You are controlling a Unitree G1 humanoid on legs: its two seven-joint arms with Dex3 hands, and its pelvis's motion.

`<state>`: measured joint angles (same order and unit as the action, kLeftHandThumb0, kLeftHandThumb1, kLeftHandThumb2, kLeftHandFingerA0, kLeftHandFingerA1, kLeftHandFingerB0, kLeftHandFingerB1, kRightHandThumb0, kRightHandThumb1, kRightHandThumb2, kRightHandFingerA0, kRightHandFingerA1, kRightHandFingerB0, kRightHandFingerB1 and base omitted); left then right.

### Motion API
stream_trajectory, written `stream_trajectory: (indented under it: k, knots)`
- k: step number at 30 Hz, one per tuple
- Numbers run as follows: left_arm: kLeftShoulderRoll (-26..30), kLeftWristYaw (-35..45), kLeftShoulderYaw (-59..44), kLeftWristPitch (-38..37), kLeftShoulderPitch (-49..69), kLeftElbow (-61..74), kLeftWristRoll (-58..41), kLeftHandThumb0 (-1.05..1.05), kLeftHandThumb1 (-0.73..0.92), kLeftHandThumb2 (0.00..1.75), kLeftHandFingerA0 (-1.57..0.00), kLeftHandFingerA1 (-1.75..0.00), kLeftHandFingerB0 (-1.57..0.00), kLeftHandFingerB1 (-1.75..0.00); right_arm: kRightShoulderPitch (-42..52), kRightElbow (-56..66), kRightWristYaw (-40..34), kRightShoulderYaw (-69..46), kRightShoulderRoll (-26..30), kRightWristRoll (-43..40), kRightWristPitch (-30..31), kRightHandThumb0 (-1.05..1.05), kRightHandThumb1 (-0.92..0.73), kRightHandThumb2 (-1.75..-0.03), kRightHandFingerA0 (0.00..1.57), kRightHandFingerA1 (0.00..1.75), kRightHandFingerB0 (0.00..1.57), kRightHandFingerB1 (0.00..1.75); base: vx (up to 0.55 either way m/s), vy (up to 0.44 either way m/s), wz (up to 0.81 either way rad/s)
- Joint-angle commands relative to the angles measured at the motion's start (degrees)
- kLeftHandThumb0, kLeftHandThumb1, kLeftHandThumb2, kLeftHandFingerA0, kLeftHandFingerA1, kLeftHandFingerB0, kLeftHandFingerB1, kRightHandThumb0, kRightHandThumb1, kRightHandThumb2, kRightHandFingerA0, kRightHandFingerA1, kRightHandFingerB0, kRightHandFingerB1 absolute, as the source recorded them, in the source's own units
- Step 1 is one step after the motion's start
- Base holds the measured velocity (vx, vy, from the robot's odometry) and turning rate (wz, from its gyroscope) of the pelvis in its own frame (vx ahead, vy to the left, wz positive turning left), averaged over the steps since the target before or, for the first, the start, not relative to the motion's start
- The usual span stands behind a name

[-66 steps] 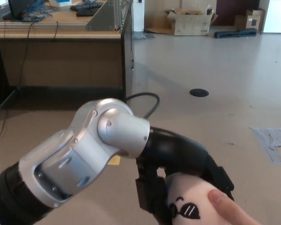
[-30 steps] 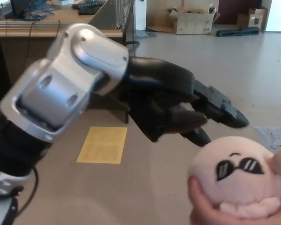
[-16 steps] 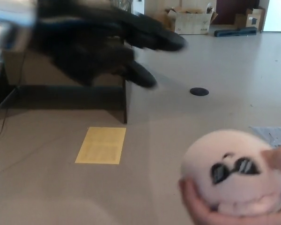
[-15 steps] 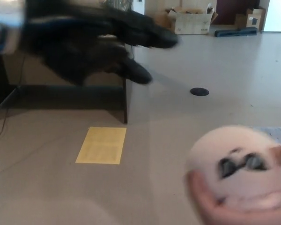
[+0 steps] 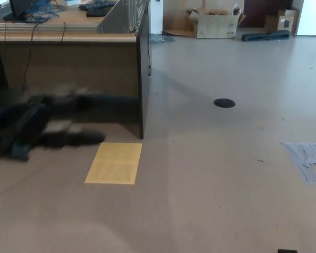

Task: The robot extends its left hand to pick up an emotional support dumpling from the palm of a person and brings its hand down by its side. Then it extends its arm again to hand the dumpling back to the person.

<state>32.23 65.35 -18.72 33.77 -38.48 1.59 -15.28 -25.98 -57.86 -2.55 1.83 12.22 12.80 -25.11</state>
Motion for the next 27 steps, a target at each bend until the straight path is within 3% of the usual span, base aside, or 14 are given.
stream_trajectory:
  k: [1, 2, 4, 5, 7, 8, 9, 10, 11, 12, 13, 14, 21, 27]
  knots:
    - [-6.23, -9.38, -12.18, -11.3, 20.27, -1.34, -2.3, -0.82, 0.91, 1.26, -0.02, -0.38, -0.12, -0.2, 1.72, 0.06, 0.02, -0.82, 1.11, -1.24, -0.23, -0.33, -0.57, -0.57, 1.08, 0.56, 0.82, 0.51, 0.0, 0.0, 0.0]
    - [-7.9, -12.29, -12.59, -17.07, 24.93, -2.74, 0.97, -0.8, 0.92, 0.9, -0.1, -0.37, -0.08, -0.24, 1.89, -0.04, 0.02, -0.86, 1.05, -1.31, -0.41, -0.34, -0.57, -0.58, 1.08, 0.56, 0.83, 0.51, 0.0, 0.0, 0.0]
    - [-9.23, -15.16, -12.6, -22.86, 28.06, -5.25, 3.76, -0.8, 0.92, 0.89, -0.15, -0.34, -0.11, -0.26, 2.02, -0.25, -0.43, -0.77, 1.02, -1.08, -0.52, -0.34, -0.57, -0.58, 1.09, 0.56, 0.84, 0.51, 0.0, 0.0, 0.0]
    - [-10.19, -17.93, -12.25, -27.15, 29.78, -8.58, 5.8, -0.85, 0.9, 1.22, -0.07, -0.43, -0.12, -0.37, 1.93, -0.68, -0.61, -0.86, 1.16, -1.06, -0.62, -0.34, -0.57, -0.58, 1.09, 0.56, 0.84, 0.51, 0.0, 0.0, 0.0]
    - [-10.49, -21.58, -11.1, -32.38, 31.91, -12.32, 8.93, -0.85, 0.89, 1.22, -0.07, -0.43, -0.09, -0.37, 2.07, -0.77, -0.85, -0.91, 1.3, -0.98, -0.66, -0.34, -0.57, -0.57, 1.09, 0.58, 0.84, 0.51, 0.0, 0.0, 0.0]
    - [-9.57, -24.26, -9.33, -36.11, 33.69, -14.4, 12.31, -0.75, 0.83, 1.18, -0.07, -0.44, -0.1, -0.36, 2.71, -0.38, -0.86, -0.96, 1.33, -1.04, -0.55, -0.35, -0.57, -0.57, 1.09, 0.58, 0.83, 0.51, 0.0, 0.0, 0.0]
    - [-9.18, -25.53, -8.35, -38.16, 34.0, -16.15, 13.57, -0.74, 0.92, 0.81, -0.1, -0.35, -0.1, -0.24, 2.39, -0.61, -0.93, -1.09, 1.44, -1.08, -0.41, -0.35, -0.57, -0.58, 1.1, 0.57, 0.83, 0.51, 0.0, 0.0, 0.0]
    - [-8.75, -26.96, -7.2, -40.51, 34.14, -18.39, 14.92, -0.74, 0.92, 0.81, -0.1, -0.35, -0.1, -0.24, 1.79, -1.02, -1.02, -1.26, 1.6, -1.14, -0.21, -0.35, -0.57, -0.58, 1.1, 0.57, 0.83, 0.51, 0.0, 0.0, 0.0]
    - [-8.47, -29.75, -5.27, -43.56, 35.44, -20.42, 17.66, -0.76, 0.7, 1.02, -0.1, -0.45, -0.08, -0.31, 2.23, -0.94, -1.06, -1.41, 1.68, -1.27, -0.16, -0.34, -0.57, -0.57, 1.09, 0.57, 0.84, 0.51, 0.0, 0.0, 0.0]
    - [-8.64, -32.01, -3.69, -45.51, 37.96, -20.79, 19.9, -0.65, 0.57, 0.91, -0.05, -0.43, -0.02, -0.31, 3.96, -0.27, -1.02, -1.58, 1.82, -1.44, -0.42, -0.34, -0.57, -0.57, 1.1, 0.57, 0.83, 0.51, 0.0, 0.0, 0.0]
    - [-8.54, -33.14, -3.23, -45.79, 38.22, -21.39, 20.51, -0.49, 0.43, 0.81, -0.02, -0.43, -0.01, -0.35, 4.19, -0.17, -0.99, -1.64, 1.75, -1.54, -0.46, -0.34, -0.57, -0.57, 1.1, 0.58, 0.82, 0.51, 0.0, 0.0, 0.0]
    - [-8.39, -35.19, -2.64, -46.62, 38.22, -23.1, 21.38, -0.26, 0.42, 0.92, -0.05, -0.5, 0.0, -0.47, 3.9, -0.33, -0.84, -1.76, 1.52, -1.76, -0.06, -0.35, -0.57, -0.58, 1.1, 0.57, 0.82, 0.51, 0.0, 0.0, 0.0]
    - [-7.06, -35.49, -2.61, -49.75, 40.13, -28.06, 19.97, -0.3, 0.4, 0.93, -0.05, -0.5, 0.0, -0.46, 5.19, -0.6, -1.26, -1.57, -0.15, -1.99, -1.08, -0.33, -0.57, -0.57, 1.1, 0.59, 0.82, 0.52, 0.0, 0.0, 0.0]
    - [-5.42, -34.24, -1.95, -46.37, 37.56, -31.27, 17.6, -0.31, 0.36, 0.9, -0.04, -0.49, 0.0, -0.47, 6.12, 0.98, -1.75, -2.31, -0.48, -2.53, -0.58, -0.3, -0.57, -0.57, 1.08, 0.56, 0.79, 0.5, 0.0, 0.0, 0.0]
